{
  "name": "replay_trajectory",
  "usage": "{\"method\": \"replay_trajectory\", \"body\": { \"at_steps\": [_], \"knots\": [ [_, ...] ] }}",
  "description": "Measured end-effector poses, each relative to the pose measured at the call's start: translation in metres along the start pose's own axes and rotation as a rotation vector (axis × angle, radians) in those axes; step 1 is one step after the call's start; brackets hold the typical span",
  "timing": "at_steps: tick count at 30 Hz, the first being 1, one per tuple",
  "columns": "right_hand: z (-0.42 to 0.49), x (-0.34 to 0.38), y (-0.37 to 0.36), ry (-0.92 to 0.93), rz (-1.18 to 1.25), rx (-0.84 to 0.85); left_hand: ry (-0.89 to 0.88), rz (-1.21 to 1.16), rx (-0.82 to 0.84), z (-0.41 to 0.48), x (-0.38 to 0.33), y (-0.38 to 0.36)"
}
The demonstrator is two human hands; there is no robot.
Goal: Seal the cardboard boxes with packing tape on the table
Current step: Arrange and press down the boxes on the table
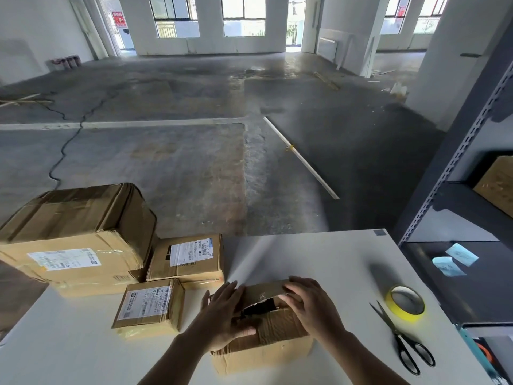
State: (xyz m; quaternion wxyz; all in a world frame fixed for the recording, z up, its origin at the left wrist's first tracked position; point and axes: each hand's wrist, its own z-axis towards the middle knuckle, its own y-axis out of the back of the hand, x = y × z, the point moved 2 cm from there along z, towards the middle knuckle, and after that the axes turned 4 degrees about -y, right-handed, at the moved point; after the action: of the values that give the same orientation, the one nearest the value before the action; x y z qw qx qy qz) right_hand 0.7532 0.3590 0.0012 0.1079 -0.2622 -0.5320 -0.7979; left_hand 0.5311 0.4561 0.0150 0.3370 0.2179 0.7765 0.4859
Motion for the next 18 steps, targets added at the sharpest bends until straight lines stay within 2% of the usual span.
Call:
{"method": "replay_trajectory", "body": {
  "at_steps": [18],
  "knots": [
    [0.0001,0.0029,0.0015,-0.031,0.038,0.060,0.002,-0.011,0.004,-0.0015,-0.0034,0.0031]
  ]
}}
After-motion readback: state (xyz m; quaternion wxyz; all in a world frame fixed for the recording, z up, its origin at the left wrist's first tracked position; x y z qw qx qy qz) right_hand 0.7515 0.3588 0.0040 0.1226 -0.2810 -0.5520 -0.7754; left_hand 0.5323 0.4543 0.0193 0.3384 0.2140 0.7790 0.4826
